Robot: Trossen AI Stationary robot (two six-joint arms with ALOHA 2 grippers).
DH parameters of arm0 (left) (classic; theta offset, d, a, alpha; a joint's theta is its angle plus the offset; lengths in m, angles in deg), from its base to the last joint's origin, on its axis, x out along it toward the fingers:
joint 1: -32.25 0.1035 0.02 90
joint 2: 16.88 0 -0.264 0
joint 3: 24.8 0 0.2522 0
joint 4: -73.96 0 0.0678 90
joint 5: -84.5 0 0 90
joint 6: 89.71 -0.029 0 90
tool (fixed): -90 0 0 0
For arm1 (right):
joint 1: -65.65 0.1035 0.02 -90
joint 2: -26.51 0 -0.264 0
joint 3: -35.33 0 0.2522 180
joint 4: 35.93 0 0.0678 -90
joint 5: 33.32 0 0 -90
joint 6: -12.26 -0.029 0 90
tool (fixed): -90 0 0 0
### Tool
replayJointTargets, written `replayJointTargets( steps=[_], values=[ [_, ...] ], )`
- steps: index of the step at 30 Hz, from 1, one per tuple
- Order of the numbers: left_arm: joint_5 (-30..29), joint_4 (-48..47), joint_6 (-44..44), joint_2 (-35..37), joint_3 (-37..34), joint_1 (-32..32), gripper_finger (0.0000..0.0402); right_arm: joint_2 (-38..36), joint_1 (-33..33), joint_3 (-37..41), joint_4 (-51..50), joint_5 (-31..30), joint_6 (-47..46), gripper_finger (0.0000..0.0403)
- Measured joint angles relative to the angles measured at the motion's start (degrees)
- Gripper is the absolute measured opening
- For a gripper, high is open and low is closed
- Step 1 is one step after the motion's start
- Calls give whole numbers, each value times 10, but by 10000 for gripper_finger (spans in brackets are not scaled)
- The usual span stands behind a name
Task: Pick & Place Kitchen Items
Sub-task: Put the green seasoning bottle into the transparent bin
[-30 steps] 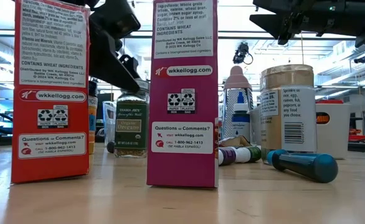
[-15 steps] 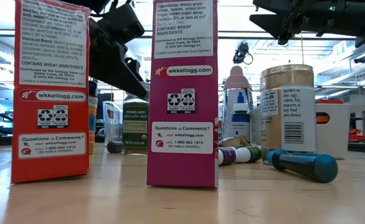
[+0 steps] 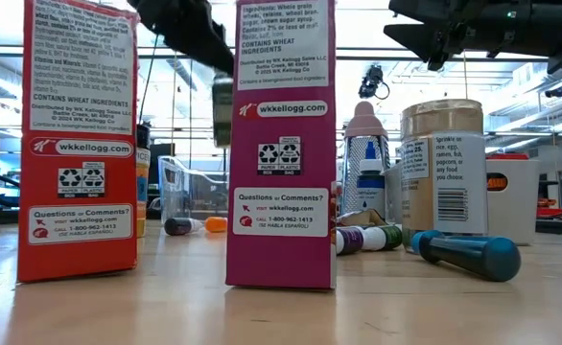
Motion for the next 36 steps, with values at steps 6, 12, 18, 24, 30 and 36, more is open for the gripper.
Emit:
replayJointTargets(
  steps=[6, 12, 18, 24, 30, 36],
  values=[
    [-6, -11, -20, 31, 15, 79, 220, 0, 0, 0, -1, 0, 0, 285],
    [-3, -4, -18, 31, -8, 191, 218, 0, 0, 0, -4, 0, 0, 285],
    [23, 31, 1, 30, -79, 278, 222, 0, 0, 0, -4, 0, 0, 285],
    [60, 125, 19, 29, -146, 319, 219, 0, 0, 0, -4, 0, 0, 285],
    [62, 155, 60, 29, -178, 342, 228, 0, 0, 0, -4, 0, 0, 285],
    [50, 164, 153, 29, -198, 348, 219, 0, 0, 0, -3, 0, 0, 285]
  ],
)
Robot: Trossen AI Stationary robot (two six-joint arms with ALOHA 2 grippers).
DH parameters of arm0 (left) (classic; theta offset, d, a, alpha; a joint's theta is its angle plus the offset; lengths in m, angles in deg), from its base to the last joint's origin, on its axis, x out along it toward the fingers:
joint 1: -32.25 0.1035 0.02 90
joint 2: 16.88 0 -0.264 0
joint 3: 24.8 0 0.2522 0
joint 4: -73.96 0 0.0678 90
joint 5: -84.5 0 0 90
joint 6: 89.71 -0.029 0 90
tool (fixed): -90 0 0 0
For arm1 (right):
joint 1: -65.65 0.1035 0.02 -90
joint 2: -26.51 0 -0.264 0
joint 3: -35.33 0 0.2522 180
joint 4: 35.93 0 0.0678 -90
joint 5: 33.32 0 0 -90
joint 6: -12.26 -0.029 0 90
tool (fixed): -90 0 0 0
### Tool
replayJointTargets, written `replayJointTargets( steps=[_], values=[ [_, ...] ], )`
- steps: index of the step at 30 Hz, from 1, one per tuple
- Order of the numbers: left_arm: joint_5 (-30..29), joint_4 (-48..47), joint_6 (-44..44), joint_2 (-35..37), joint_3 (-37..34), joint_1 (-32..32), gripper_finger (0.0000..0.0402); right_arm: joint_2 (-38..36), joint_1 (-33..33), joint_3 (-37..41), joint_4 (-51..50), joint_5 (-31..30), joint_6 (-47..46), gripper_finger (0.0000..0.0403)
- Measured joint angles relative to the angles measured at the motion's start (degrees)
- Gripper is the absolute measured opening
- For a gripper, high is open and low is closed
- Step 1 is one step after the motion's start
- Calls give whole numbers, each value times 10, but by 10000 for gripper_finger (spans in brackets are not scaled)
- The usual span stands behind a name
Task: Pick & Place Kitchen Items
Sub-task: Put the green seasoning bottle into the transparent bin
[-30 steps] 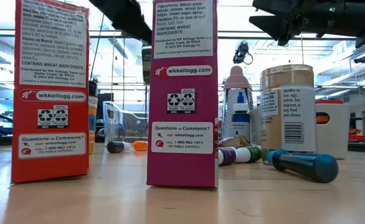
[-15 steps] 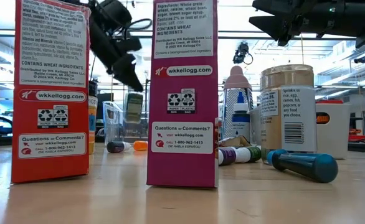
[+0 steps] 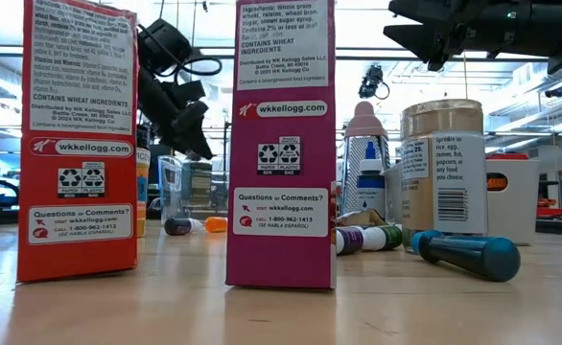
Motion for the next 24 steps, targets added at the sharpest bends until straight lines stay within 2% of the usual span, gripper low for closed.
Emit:
replayJointTargets(
  steps=[5, 13, 17, 24],
  values=[
    [-35, 28, 40, 0, -20, 0, 229, 0, 0, 0, 0, 0, 0, 285],
    [-38, 39, 73, 0, -30, 0, 221, 0, 0, 0, 0, 0, 0, 285],
    [-36, 39, 73, -1, -30, 0, 231, 0, 0, 0, 0, 0, 0, 285],
    [-35, 86, 44, -62, -29, -2, 221, 0, 0, 0, 2, 0, 0, 285]
  ],
)
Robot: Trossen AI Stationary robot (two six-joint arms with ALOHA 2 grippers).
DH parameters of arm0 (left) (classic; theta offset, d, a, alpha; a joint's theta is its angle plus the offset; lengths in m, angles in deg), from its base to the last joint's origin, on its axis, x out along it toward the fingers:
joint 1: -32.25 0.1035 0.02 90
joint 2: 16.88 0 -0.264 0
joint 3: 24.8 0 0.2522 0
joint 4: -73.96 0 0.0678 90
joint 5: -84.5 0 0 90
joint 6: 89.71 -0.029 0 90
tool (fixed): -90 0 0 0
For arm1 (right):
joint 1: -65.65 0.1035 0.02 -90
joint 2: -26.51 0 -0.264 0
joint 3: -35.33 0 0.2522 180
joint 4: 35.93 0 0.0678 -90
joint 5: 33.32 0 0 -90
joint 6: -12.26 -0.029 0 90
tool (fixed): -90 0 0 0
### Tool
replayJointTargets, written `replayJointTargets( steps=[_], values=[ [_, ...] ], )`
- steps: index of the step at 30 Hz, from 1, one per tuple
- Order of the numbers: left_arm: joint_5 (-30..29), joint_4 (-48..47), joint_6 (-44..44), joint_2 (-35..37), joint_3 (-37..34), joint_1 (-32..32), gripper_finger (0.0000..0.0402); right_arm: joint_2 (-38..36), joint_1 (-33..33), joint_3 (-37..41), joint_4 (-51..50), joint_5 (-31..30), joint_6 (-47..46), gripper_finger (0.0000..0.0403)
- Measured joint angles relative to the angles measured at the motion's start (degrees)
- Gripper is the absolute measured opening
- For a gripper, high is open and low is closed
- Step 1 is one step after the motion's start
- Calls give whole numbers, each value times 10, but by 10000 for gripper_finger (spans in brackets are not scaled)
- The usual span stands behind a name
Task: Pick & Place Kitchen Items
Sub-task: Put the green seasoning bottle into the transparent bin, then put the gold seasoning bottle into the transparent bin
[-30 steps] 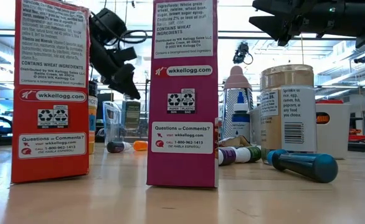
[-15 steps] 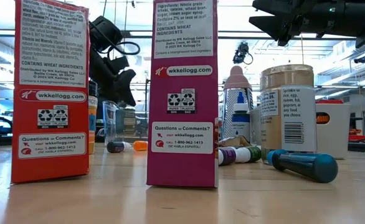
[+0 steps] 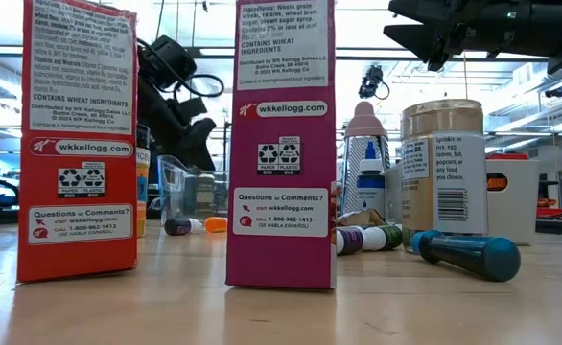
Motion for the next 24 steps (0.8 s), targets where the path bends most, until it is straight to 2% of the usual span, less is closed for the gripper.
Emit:
replayJointTargets(
  steps=[3, 10, 20, 24],
  values=[
    [-13, 17, 0, -13, 1, 0, 222, 0, 0, 0, -2, 0, -8, 285],
    [-28, 26, -29, -15, 2, 1, 256, 0, 0, 0, -2, 0, 1, 285],
    [-31, 48, -95, -5, 6, -4, 260, 0, 0, 0, -2, 0, 0, 285],
    [-31, 22, -124, 20, 28, -20, 261, 0, 0, 0, -2, 0, 0, 285]
  ],
)
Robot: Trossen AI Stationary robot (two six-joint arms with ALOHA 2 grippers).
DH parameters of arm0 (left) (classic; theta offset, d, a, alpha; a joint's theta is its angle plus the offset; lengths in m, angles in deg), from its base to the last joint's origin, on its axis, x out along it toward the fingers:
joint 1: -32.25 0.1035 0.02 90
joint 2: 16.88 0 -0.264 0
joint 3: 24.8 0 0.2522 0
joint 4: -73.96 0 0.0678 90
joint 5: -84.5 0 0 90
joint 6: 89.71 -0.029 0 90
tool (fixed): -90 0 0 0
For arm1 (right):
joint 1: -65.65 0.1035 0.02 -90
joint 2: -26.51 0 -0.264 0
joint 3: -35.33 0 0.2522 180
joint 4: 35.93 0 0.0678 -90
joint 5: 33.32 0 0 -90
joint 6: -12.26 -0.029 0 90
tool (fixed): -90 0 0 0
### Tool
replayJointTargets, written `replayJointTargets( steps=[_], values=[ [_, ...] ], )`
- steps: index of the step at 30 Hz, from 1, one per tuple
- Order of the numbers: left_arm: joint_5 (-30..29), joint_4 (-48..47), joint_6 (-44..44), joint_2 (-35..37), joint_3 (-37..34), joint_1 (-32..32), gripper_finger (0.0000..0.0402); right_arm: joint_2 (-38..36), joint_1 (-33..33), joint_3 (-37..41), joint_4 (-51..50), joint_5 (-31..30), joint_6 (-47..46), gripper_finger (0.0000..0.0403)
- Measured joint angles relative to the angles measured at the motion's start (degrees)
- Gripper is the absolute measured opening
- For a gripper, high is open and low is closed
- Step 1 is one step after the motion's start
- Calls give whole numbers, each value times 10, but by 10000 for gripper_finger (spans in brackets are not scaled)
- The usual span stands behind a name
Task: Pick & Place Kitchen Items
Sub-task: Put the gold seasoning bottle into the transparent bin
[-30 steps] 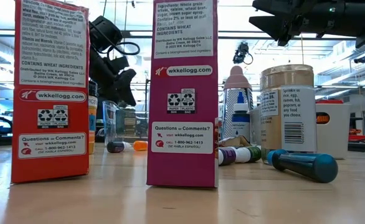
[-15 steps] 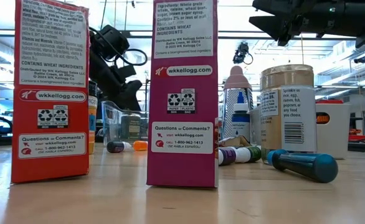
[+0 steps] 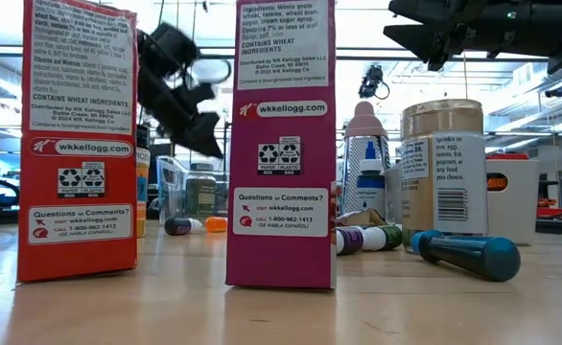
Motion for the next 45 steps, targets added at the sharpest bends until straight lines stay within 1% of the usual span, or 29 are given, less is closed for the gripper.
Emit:
replayJointTargets(
  steps=[3, 6, 10, 13, 16, 19, 22, 24, 26, 28, 33, 39, 43, 45],
  values=[
    [0, -16, -24, 26, 14, -18, 261, 0, 0, 0, 0, 0, 0, 285],
    [0, -14, -44, 58, 23, -38, 261, 0, -1, 0, 4, -3, -12, 285],
    [0, -15, -57, 106, 27, -65, 261, 3, -9, 0, 13, -42, -40, 285],
    [0, -15, -57, 143, 27, -88, 261, 17, -17, 0, 13, -43, -52, 285],
    [0, -16, -57, 174, 27, -111, 261, 43, -24, -9, 11, 5, -64, 285],
    [1, -14, -57, 192, 27, -127, 261, 71, -25, -43, -15, 97, -70, 285],
    [0, -15, -57, 197, 27, -135, 261, 100, -20, -97, -115, 191, -78, 285],
    [1, -18, -57, 197, 27, -137, 261, 122, -8, -133, -187, 222, -66, 285],
    [1, -22, -57, 195, 27, -136, 261, 146, 8, -158, -240, 221, -46, 286],
    [0, -32, -57, 193, 27, -136, 261, 170, 23, -173, -259, 221, -41, 290],
    [0, -55, -57, 193, 27, -136, 261, 208, 53, -186, -266, 258, -87, 309],
    [0, -59, -57, 193, 27, -136, 261, 247, 92, -186, -284, 251, -93, 333],
    [1, -59, -57, 193, 27, -136, 261, 279, 109, -186, -284, 251, -131, 340],
    [1, -59, -57, 193, 27, -136, 261, 291, 116, -186, -285, 243, -133, 342]
  ],
)
